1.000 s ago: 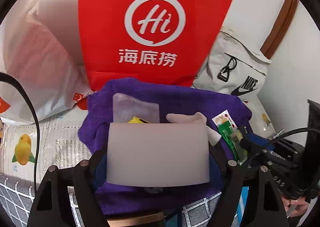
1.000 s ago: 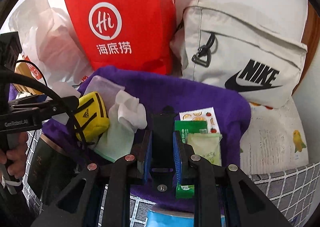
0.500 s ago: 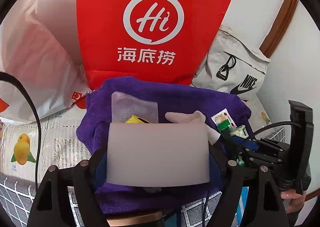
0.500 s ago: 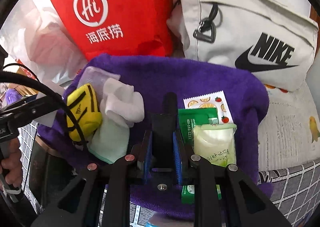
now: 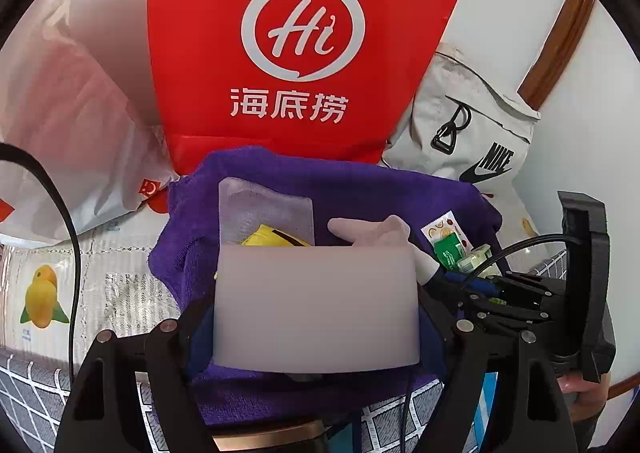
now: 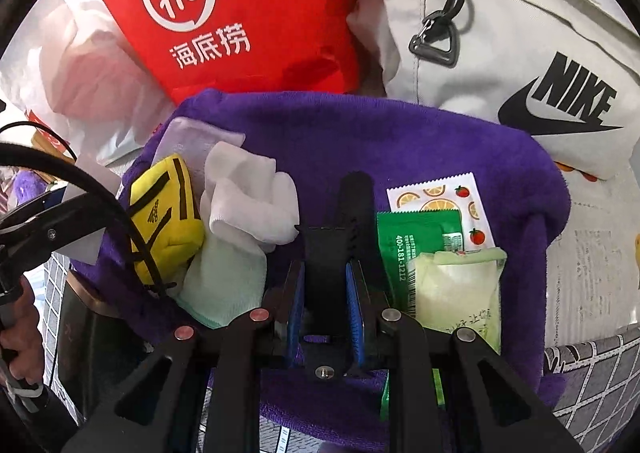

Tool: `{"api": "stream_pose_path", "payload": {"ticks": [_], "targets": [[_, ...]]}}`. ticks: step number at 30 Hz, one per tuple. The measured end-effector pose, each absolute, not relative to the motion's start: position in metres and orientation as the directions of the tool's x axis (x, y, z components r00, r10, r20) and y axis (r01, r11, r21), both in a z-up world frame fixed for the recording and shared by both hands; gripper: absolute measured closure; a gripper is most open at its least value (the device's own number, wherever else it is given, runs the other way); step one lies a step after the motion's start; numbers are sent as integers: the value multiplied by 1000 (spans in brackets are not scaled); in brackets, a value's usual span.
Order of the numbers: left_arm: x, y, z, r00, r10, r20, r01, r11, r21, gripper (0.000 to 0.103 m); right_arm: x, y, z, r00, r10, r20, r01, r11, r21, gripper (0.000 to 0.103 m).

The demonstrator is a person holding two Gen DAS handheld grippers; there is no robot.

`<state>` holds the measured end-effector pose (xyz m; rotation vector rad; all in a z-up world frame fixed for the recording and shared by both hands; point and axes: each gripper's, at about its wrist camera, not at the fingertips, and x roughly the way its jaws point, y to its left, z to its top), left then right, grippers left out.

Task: Organize soft objects
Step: 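Carry the black strap onto the towel and open the right gripper while the left carries the block, then lower the white block onto the purple towel and open the left gripper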

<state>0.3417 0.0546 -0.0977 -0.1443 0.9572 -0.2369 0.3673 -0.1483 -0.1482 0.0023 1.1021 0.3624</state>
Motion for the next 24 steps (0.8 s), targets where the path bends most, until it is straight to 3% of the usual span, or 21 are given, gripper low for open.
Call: {"api": "stream_pose_path", "payload": {"ticks": [3,6,12,15,19,24], "targets": [[342,55,-98,550,-265,-792,135,964,-228,23,371,-143,-154,370,287,-884,-290,939,184,81],[341,56,-96,556,-276,-784,136,961,-242,23,374,-140,-157,352,300,-887,-296,934,199,73],[341,57,-95,569,-273,-775,124,961,-248,23,368,-140,-146,394,279,-876,-310,937,159,72],[342,56,-95,574,-277,-770,118,959,-257,23,362,-140,-129,425,267,-865,-314,940,135,71],[342,51,-93,590,-245,-769,110,968,-225,23,355,-146,-94,516,246,-820,-311,946,88,55],[338,46,-83,608,-226,-761,103,973,-207,23,348,-163,-63,581,289,-761,-326,939,108,54]]}}
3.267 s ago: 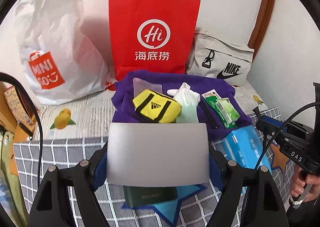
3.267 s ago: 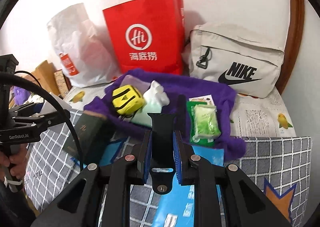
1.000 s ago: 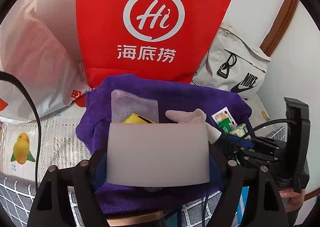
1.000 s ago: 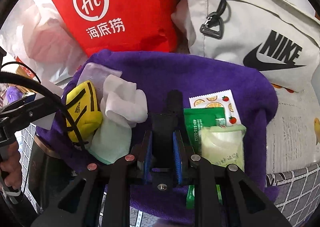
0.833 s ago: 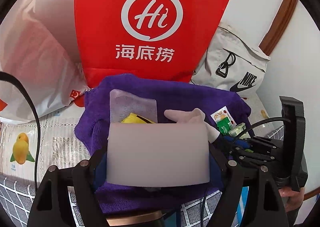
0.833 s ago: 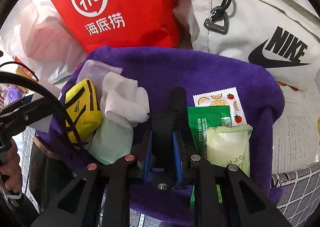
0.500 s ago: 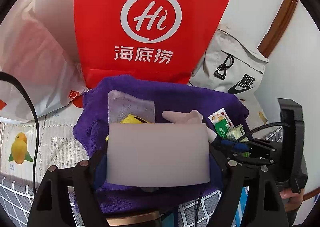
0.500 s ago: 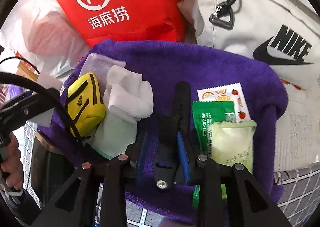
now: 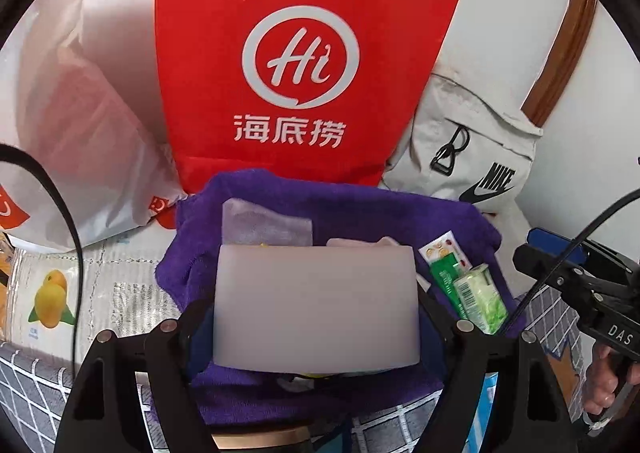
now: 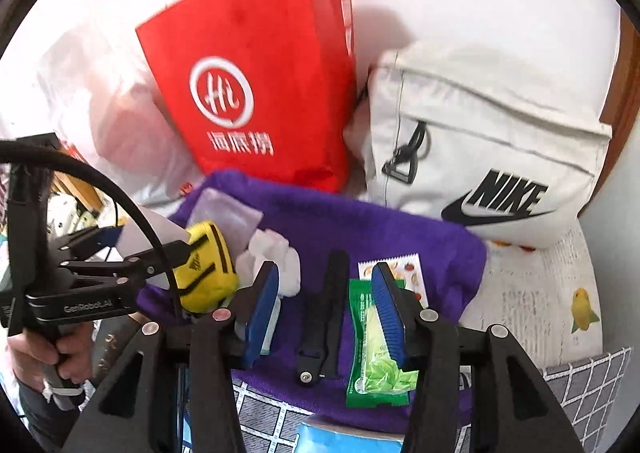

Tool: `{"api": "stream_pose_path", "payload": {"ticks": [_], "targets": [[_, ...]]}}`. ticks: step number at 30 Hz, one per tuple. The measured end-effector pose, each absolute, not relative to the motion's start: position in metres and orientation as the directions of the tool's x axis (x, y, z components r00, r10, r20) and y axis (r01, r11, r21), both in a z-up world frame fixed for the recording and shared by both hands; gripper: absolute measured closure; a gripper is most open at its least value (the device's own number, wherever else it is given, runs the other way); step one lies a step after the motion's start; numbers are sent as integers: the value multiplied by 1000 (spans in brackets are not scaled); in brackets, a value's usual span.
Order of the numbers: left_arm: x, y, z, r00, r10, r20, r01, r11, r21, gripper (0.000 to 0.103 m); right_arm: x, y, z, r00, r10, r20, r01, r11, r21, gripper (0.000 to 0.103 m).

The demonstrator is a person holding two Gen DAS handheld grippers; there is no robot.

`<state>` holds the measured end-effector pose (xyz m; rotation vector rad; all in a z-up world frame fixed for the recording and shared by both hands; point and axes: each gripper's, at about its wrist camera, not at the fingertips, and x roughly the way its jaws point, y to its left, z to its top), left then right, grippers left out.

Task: Organize soft objects
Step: 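Lower the white block onto the purple towel and open the left gripper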

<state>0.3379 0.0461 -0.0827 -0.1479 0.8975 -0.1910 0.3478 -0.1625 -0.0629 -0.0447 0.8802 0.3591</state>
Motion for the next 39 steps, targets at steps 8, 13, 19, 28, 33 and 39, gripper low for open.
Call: {"api": "stream_pose_path", "payload": {"ticks": [8,13,19,28,33,39], "targets": [[364,29,-104,569,-177,-803,67,983,-169,23,349,-186,-56,586,299,-753,-310,942,133,54],[370,26,-117,544,-193,-817,67,980,-187,23,346,-191,-54,592,289,-752,-317,942,112,54],[376,25,-120,544,-226,-808,69,972,-226,14,347,-190,-56,586,291,-756,-328,939,107,54],[371,21,-108,575,-230,-785,79,971,-226,7,348,-185,-61,578,287,-764,-335,937,99,54],[365,32,-95,593,-215,-776,49,972,-232,7,348,-180,-62,575,283,-767,-337,937,93,54],[355,37,-82,584,-184,-791,36,979,-202,7,344,-172,-63,570,275,-774,-340,937,83,54]]}}
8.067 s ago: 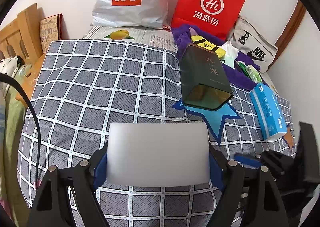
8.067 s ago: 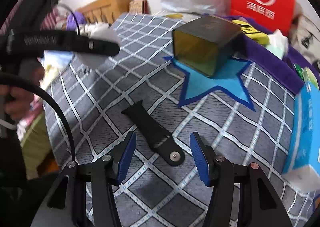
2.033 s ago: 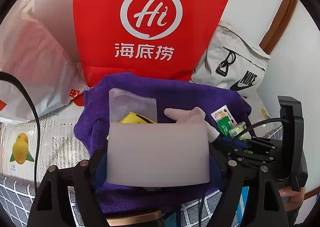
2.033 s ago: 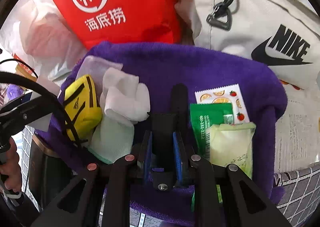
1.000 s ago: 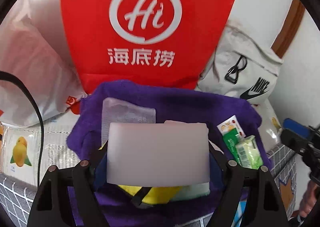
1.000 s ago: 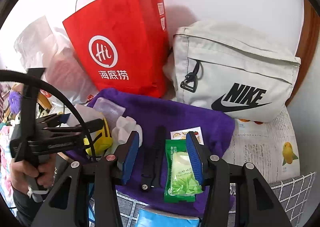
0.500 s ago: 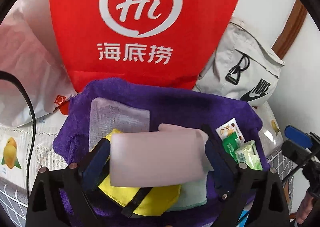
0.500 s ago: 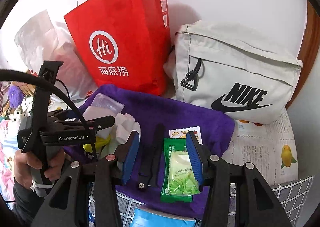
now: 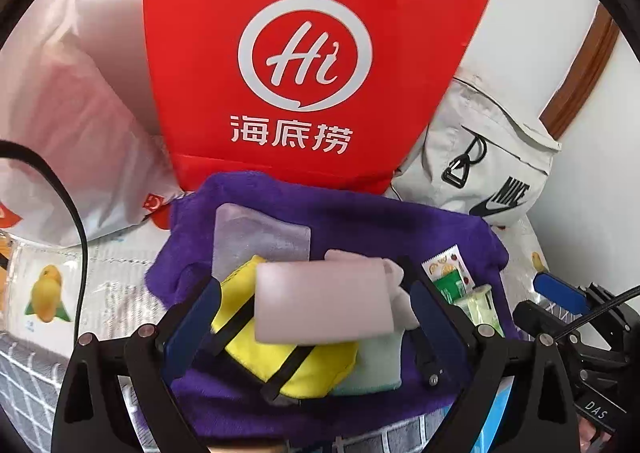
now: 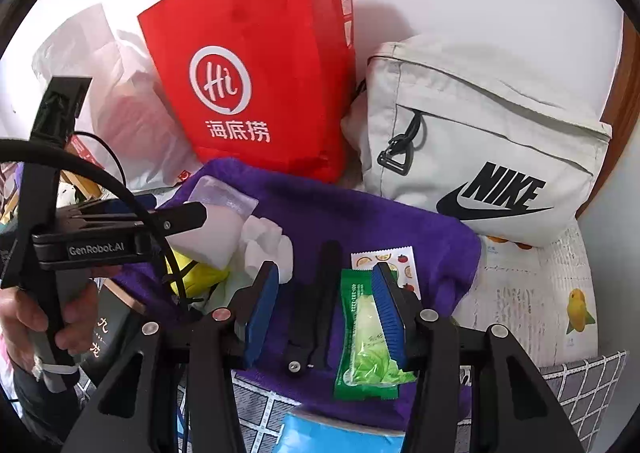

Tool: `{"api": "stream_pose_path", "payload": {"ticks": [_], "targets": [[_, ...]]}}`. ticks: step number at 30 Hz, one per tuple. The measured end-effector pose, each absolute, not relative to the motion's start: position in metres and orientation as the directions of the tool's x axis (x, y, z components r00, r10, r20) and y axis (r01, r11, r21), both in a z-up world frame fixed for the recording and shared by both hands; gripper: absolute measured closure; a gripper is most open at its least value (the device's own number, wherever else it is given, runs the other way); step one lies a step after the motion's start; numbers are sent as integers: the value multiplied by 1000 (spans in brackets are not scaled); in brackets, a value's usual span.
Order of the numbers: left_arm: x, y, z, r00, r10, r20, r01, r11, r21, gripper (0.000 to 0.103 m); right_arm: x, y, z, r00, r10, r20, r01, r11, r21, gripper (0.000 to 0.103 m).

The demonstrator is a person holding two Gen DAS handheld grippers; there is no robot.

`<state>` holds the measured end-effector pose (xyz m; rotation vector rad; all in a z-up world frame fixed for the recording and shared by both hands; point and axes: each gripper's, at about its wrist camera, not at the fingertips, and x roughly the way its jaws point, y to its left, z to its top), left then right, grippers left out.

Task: Organize soft objects
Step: 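Lower the white block onto the purple towel and open the left gripper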

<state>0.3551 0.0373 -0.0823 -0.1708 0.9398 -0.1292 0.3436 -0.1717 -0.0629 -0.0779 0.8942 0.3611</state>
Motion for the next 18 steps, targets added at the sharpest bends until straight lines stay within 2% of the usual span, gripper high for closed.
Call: {"api": "stream_pose_path", "payload": {"ticks": [6,8,10,13,17,18], "targets": [[324,30,-58,629,-144,-764,64,989,-134,7,327,-167,-47,579,290,-762,-339,936,99,54],[315,27,-54,625,-142,-768,72,990,-124,7,318,-167,-41,580,285,-764,-328,939,101,49],[304,25,-49,622,-132,-772,74,991,-110,7,310,-165,-38,582,267,-768,-329,941,79,37],[282,23,-40,633,-123,-765,75,992,-98,7,293,-167,-33,601,248,-760,-296,952,76,26],[251,19,-31,644,-100,-759,85,995,-59,6,268,-171,-29,599,270,-754,-274,954,124,20],[242,17,-29,648,-99,-755,87,995,-56,3,262,-172,-29,602,264,-754,-267,956,122,14]]}}
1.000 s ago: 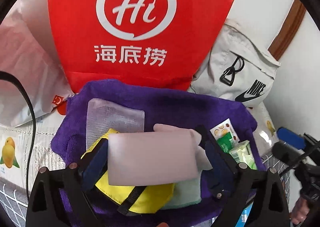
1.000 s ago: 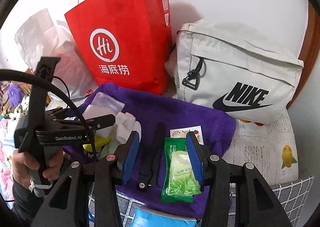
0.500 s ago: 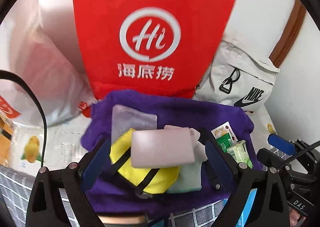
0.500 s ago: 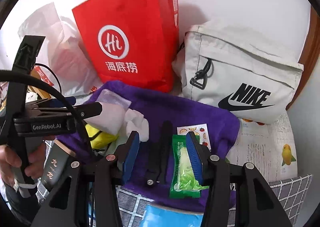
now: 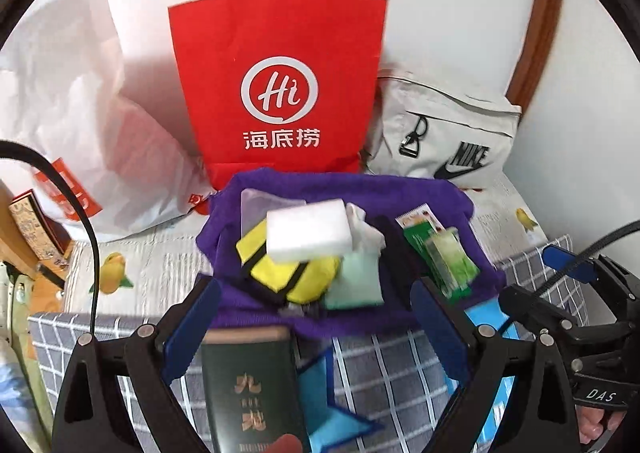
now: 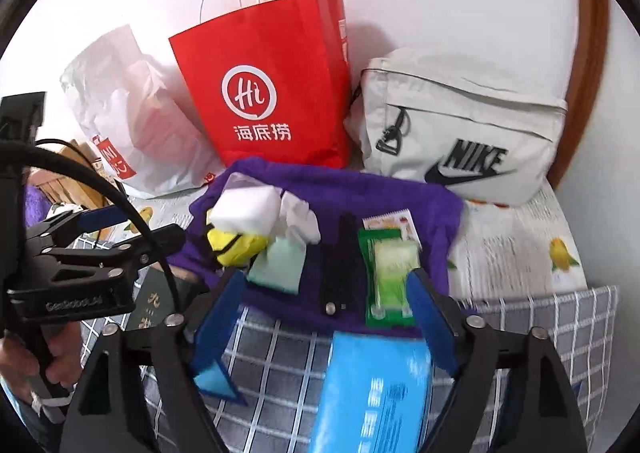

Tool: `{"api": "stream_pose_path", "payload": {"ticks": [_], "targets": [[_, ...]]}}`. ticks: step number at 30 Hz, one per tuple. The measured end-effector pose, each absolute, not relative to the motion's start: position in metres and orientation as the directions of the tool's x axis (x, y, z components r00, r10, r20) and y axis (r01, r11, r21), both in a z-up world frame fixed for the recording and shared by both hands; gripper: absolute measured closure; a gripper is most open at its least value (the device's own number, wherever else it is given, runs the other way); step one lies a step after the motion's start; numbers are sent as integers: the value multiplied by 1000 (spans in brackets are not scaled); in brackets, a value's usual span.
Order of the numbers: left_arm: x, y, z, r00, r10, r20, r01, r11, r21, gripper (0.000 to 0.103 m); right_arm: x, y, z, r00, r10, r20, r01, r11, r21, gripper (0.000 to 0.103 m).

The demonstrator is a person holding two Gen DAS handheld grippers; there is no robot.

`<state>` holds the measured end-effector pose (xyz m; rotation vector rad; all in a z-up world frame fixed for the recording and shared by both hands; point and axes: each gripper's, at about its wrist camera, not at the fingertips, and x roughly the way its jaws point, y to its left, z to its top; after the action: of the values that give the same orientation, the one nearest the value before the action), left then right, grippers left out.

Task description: Organize soft objects

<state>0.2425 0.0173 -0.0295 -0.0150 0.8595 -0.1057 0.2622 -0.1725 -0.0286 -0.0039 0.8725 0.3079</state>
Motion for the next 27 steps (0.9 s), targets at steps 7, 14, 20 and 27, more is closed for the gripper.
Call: {"api": "stream_pose_path", "payload": {"ticks": [7,14,20,27], "targets": [[178,2,-20,692,-53,-720,90,996,13,0,208,-186,-27,647,209,-733,-210,973,92,0],[121,-4,-20,706,-67,-705,85,996,-10,0,152,-207,-24,667,164,-727,-153,985,82,0],[77,-4,-17,717,-45,-696,52,999,-11,0,103,-216,-16,684,161,-712,-152,985,77,0],[43,-6,-10,731,-31,-681,37,999,-5,0,67,-216,-10,696,165,-699,-169,984,64,0]]}}
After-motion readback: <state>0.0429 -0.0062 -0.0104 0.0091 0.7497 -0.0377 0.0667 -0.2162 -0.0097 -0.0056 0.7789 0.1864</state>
